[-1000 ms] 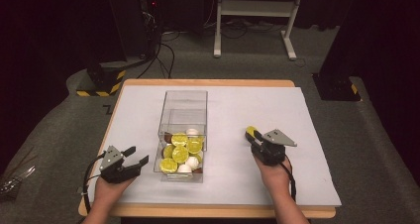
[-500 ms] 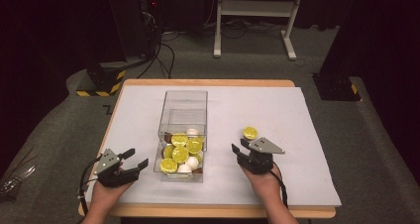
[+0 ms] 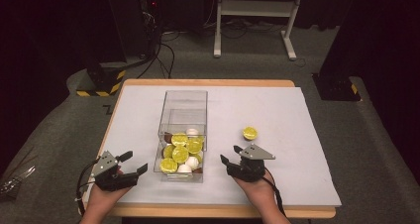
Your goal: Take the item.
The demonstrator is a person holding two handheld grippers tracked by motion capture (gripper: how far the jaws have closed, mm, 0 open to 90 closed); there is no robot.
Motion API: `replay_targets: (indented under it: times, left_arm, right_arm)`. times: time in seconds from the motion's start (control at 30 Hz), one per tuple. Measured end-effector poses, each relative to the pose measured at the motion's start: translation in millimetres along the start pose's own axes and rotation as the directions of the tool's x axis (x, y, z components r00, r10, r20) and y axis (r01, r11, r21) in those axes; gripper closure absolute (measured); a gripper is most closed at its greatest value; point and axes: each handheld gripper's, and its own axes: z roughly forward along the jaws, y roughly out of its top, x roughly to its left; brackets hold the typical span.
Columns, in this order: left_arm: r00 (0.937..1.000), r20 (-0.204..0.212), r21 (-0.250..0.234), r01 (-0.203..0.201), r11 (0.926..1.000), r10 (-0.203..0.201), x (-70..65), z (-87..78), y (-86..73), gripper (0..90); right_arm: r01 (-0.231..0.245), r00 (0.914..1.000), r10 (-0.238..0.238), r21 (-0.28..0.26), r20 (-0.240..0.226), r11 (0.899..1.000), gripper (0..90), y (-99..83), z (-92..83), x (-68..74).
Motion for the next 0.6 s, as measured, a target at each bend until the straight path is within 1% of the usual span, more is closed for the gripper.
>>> replay_targets:
  times: [0.03, 0.07, 0.1, 0.13, 0.17, 0.2, 0.23, 0.3, 0.33, 0.37, 0.4, 0.43, 0.47, 0.57, 0.6]
  left_arm:
    - [1.0, 0.0, 0.0, 0.0, 1.0, 0.0, 0.0, 0.0, 0.0, 20.5]
    - [0.9999, 0.003, 0.009, -0.01, 0.9999, 0.01, 0.4, -1.0, -0.7, 20.5]
    - [1.0, 0.005, 0.005, -0.002, 1.0, 0.002, -0.2, -0.5, -1.6, 20.2]
    - [0.9999, 0.012, 0.021, -0.004, 0.9998, 0.004, -0.2, -1.0, -2.4, 19.6]
    - [0.9998, 0.017, 0.027, -0.007, 0.9996, 0.006, -0.4, -0.7, -2.8, 19.6]
    - [0.9997, 0.025, 0.035, 0.006, 0.9994, -0.007, -1.6, -0.2, -3.9, 19.0]
    - [0.9997, 0.025, 0.035, 0.006, 0.9994, -0.007, -1.6, -0.2, -3.9, 18.8]
    - [0.9995, 0.03, 0.047, 0.002, 0.9989, -0.003, -2.7, 0.7, -5.7, 18.7]
    - [0.9992, 0.039, 0.065, -0.008, 0.9979, 0.005, -2.7, 1.9, -6.9, 17.3]
    - [0.9992, 0.039, 0.065, -0.008, 0.9979, 0.005, -2.7, 1.9, -6.9, 16.9]
    - [0.9989, 0.046, 0.07, 0.001, 0.9975, -0.004, -2.5, 2.4, -7.3, 16.9]
    - [0.9985, 0.055, 0.083, -0.002, 0.9966, -0.002, -1.3, 1.9, -7.7, 16.8]
    - [0.9984, 0.055, 0.082, 0.012, 0.9965, -0.016, -2.9, 2.1, -9.6, 16.8]
    - [0.9984, 0.056, 0.084, 0.004, 0.9964, -0.009, -4.2, 1.3, -12.3, 16.8]
    - [0.9981, 0.062, 0.089, 0.003, 0.996, -0.008, -4.8, 0.5, -13.9, 16.3]
  right_arm:
    - [-0.003, 1.0, 0.004, 0.008, -0.009, 1.0, 39.1, -1.0, 0.2, 0.1]
    - [-0.003, 1.0, 0.004, 0.008, -0.009, 1.0, 39.1, -1.0, 0.2, 0.1]
    - [-0.006, 0.9998, 0.007, 0.015, -0.016, 1.0, 38.6, -2.2, 0.2, 0.5]
    - [0.001, 0.9997, 0.0, 0.03, -0.025, 1.0, 38.1, -5.7, 0.8, 2.5]
    - [0.001, 0.9997, 0.0, 0.03, -0.025, 1.0, 38.1, -5.7, 0.8, 2.5]
    - [0.013, 0.9993, -0.011, 0.047, -0.037, 0.999, 38.2, -9.1, 1.8, 6.0]
    - [0.012, 0.9989, -0.01, 0.053, -0.046, 0.999, 38.1, -10.4, 2.5, 7.7]
    - [0.015, 0.9985, -0.011, 0.057, -0.054, 0.998, 37.6, -11.4, 3.2, 9.6]
    - [0.026, 0.9977, -0.022, 0.062, -0.064, 0.998, 36.6, -13.0, 5.0, 14.2]
    - [0.026, 0.9977, -0.022, 0.062, -0.064, 0.998, 36.6, -13.0, 5.0, 14.2]
    - [0.035, 0.9967, -0.03, 0.063, -0.075, 0.997, 36.1, -13.6, 6.3, 16.0]
    - [0.041, 0.996, -0.035, 0.067, -0.082, 0.997, 35.6, -13.8, 7.5, 17.8]
    - [0.044, 0.9951, -0.037, 0.075, -0.092, 0.996, 35.0, -14.8, 10.0, 20.5]
    - [0.051, 0.9937, -0.043, 0.085, -0.103, 0.995, 34.4, -16.4, 11.8, 22.8]
    - [0.064, 0.9928, -0.053, 0.094, -0.107, 0.994, 33.8, -18.5, 12.6, 25.6]
